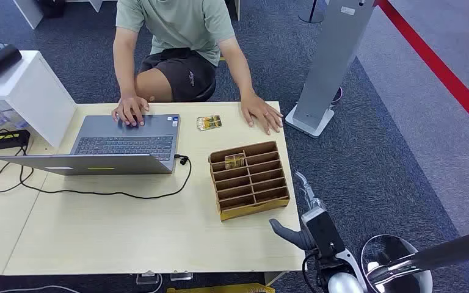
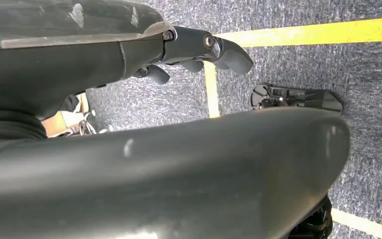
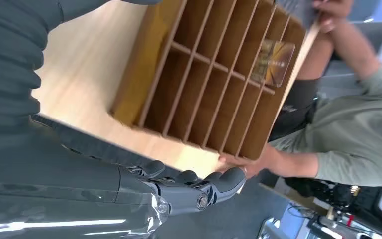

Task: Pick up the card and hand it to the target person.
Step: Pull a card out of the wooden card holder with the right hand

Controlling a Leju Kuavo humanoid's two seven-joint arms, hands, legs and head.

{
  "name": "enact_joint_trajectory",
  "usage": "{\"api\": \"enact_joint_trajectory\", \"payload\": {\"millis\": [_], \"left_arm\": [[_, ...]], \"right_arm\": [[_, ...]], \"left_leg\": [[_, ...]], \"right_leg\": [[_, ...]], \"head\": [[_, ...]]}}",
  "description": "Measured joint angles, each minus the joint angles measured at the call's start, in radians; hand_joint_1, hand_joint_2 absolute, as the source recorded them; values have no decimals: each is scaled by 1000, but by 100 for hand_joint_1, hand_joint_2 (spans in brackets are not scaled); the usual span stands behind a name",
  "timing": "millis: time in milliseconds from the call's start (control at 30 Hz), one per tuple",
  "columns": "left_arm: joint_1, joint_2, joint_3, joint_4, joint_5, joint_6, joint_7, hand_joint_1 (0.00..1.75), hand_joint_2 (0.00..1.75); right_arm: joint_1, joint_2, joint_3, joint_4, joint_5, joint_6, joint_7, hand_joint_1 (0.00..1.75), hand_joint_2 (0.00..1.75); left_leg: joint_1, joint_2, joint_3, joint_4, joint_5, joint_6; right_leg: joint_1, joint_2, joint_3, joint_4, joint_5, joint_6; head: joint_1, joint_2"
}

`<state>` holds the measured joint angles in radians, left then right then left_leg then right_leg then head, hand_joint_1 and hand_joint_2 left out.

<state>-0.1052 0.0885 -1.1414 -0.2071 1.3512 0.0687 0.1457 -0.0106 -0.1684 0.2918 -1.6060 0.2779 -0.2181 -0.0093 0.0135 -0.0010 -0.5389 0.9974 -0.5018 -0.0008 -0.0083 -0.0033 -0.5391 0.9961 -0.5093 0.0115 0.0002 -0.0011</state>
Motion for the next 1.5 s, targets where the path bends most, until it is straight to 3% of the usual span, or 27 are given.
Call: {"api": "enact_joint_trajectory", "payload": {"millis": [67, 200, 433, 567, 600, 800, 967, 1133, 1500], "left_arm": [[0, 0, 0, 0, -2, 0, 0, 0, 0], [-3, 0, 0, 0, -13, 0, 0, 0, 0], [-8, 0, -1, 0, -15, 4, 11, 0, 0], [-12, -1, -2, 0, -13, 9, 25, 0, 0], [-12, -1, -2, 0, -12, 9, 27, 0, 0], [-13, -2, -2, 0, -6, 15, 41, 0, 0], [-13, -2, -3, 0, -3, 16, 45, 0, 0], [-12, -2, -3, 0, -1, 16, 45, 0, 0], [-10, -2, -3, 0, 5, 17, 49, 0, 0]], "right_arm": [[-36, -1, 4, -12, 17, 9, 42, 0, 175], [-197, -3, 43, -38, 99, 35, 204, 0, 175], [-493, 38, 197, 6, 236, 80, 408, 4, 175], [-611, 104, 313, 102, 386, 93, 524, 41, 175], [-629, 121, 342, 128, 426, 88, 547, 44, 175], [-662, 209, 460, 251, 569, 95, 658, 45, 175], [-664, 261, 508, 336, 620, 103, 693, 58, 175], [-664, 279, 524, 398, 655, 107, 703, 60, 175], [-653, 283, 525, 462, 708, 132, 709, 95, 175]], "left_leg": [[0, 0, 0, 0, 0, 0], [0, 0, 0, 0, 1, 0], [0, 0, -2, 0, 2, 0], [0, -1, -3, 0, 2, -1], [0, -1, -3, 0, 2, -1], [0, -1, -4, 0, 2, -1], [0, -1, -5, 0, 2, -1], [0, -1, -5, 0, 2, -1], [0, -1, -5, 0, 2, -1]], "right_leg": [[0, 0, 0, 0, 0, 0], [0, 0, 0, 1, 2, 0], [0, 0, -1, 2, 2, 0], [0, -1, -2, 3, 1, 0], [0, -1, -3, 3, 1, 0], [0, -2, -3, 3, 1, 0], [0, -2, -4, 2, 1, 0], [0, -2, -5, 2, 1, 0], [0, -1, -6, 2, 1, 0]], "head": [[1, 0], [2, 0], [1, 0], [0, 0], [-1, 0], [0, 0], [1, 0], [1, 0], [0, 0]]}}
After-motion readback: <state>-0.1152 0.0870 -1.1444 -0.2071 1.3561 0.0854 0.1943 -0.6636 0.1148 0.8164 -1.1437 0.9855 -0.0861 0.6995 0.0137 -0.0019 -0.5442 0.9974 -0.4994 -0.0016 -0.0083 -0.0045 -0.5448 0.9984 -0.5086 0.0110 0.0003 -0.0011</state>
